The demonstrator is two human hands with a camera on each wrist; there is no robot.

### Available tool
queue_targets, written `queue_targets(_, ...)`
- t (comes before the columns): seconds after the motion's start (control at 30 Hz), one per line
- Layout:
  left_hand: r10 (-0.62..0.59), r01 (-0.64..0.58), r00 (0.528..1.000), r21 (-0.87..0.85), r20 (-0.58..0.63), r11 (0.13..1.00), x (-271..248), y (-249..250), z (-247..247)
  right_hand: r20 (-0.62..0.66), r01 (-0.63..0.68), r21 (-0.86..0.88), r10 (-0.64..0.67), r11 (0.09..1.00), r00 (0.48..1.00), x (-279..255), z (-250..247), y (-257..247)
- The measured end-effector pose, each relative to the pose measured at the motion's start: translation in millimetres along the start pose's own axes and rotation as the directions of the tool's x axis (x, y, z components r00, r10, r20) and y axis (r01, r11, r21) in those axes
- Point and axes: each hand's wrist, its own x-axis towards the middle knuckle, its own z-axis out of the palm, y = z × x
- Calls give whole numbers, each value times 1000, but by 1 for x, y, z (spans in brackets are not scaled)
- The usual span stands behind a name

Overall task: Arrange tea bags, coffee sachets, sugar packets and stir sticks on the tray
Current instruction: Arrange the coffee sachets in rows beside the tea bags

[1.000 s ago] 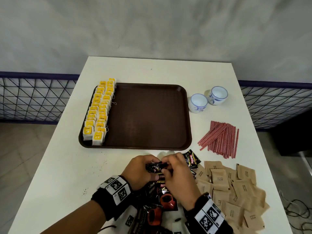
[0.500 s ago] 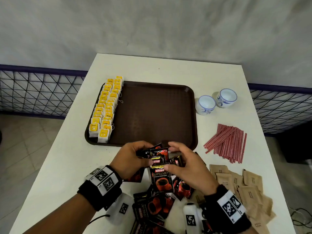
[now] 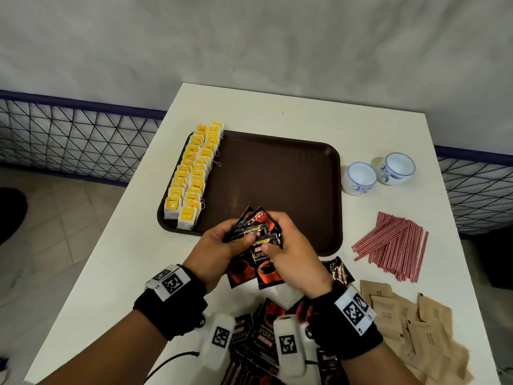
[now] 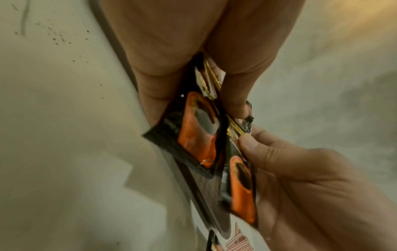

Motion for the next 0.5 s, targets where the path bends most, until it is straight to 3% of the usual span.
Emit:
queue_targets(0.13,-18,17,1000,-90,-18,996,2,4,-14,-59,-47,95,53,994,997,11,9,-5)
queue_targets(0.27,5,-10,999,-142,-36,990,14,12,-32,-190,-70,51,79,996,979,28,18,-6)
queue_targets(0.5,33,-25,999,-262,24,965,41,38,-63,-161,-32,141,55,989,985,60,42,-32)
